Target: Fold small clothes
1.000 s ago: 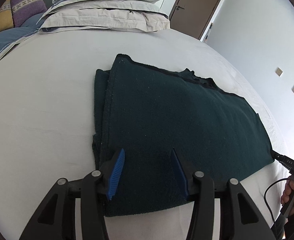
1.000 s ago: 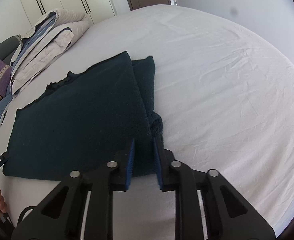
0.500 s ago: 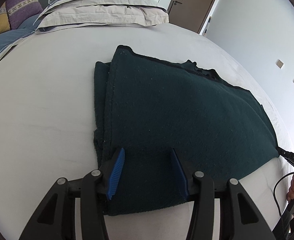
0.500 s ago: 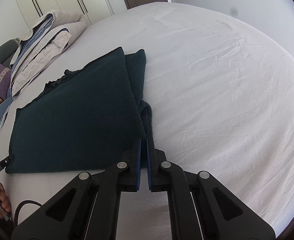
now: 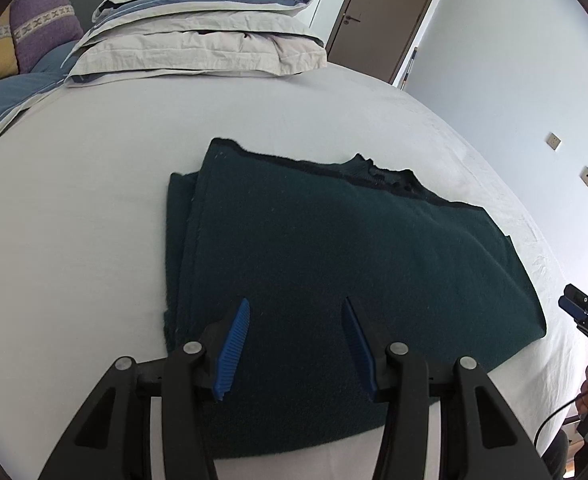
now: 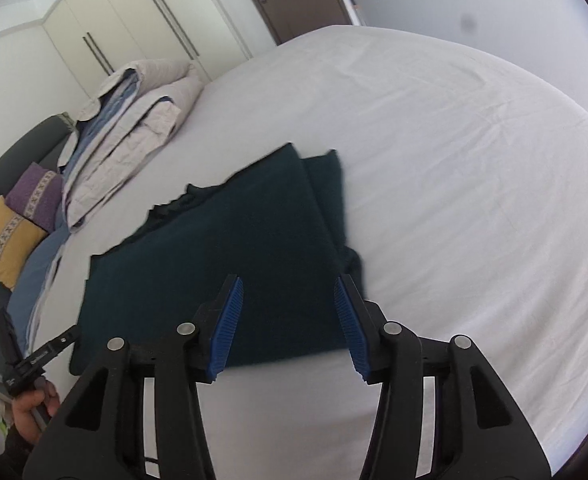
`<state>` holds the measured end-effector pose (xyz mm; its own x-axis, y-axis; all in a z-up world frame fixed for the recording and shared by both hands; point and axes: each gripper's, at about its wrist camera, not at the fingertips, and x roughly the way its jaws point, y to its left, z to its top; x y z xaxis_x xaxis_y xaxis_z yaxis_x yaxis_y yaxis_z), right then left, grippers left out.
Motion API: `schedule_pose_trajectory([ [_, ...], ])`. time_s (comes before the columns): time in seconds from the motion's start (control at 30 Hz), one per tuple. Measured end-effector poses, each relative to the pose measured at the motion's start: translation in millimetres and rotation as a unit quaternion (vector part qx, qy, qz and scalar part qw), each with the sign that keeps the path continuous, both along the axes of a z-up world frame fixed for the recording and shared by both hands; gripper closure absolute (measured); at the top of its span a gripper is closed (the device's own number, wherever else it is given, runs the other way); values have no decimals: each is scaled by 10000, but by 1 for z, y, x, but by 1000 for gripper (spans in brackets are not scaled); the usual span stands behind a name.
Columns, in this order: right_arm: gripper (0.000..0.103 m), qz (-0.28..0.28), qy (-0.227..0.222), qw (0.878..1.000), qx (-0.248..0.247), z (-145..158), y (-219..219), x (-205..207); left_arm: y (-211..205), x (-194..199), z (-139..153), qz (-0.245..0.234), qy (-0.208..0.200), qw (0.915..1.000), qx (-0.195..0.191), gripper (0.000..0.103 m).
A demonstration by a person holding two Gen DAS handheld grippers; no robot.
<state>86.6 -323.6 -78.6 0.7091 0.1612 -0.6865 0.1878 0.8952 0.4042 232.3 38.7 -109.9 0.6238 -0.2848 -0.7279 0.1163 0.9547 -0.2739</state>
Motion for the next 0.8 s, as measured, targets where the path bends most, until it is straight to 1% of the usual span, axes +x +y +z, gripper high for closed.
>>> schedule_pose_trajectory([
  [0.07,56,302,-57,9992,261,2,18,29,-9,14,5,-2,-79,9999,94,51],
  [0.13,56,614,-91,9958,670,-1,36,63,-16,31,7,61,-120,9996,252,51],
  [0.23,56,897,71,9898,1105,-13,65,112,-19,59,4,225,-70,9988,432,50],
  [0.3,56,1053,197,9846,1384,-26,83,145,-19,76,-2,341,-19,9980,538,50],
  [0.37,56,1256,279,9788,1591,-39,101,172,-18,90,-13,420,124,9970,631,50],
  [0.43,56,1240,366,9772,1684,-57,108,194,-14,100,-28,447,249,9967,634,45],
  [0.5,57,1015,533,9769,1802,-78,98,212,-10,101,-35,457,151,9976,490,41],
  [0.53,58,841,524,9758,1949,-89,86,216,-10,100,-35,444,103,9979,467,41],
  [0.57,61,685,416,9744,2100,-98,70,217,-10,99,-36,433,60,9980,461,40],
  [0.6,72,567,247,9710,2308,-104,51,214,-10,98,-37,431,19,9980,462,39],
  [0.63,79,415,122,9656,2562,-112,32,210,-11,97,-38,424,-17,9979,492,39],
  [0.67,90,265,-20,9578,2862,-119,13,206,-13,97,-39,410,-41,9977,531,38],
  [0.7,93,104,-240,9473,3194,-123,-6,200,-13,97,-39,405,-58,9976,558,37],
  [0.73,93,-68,-426,9416,3340,-123,-20,192,-14,98,-40,403,-74,9975,575,37],
  [0.77,92,-208,-570,9417,3310,-120,-31,187,-14,97,-40,400,-88,9974,587,37],
  [0.8,90,-299,-685,9446,3197,-116,-39,181,-14,97,-40,396,-99,9974,593,37],
])
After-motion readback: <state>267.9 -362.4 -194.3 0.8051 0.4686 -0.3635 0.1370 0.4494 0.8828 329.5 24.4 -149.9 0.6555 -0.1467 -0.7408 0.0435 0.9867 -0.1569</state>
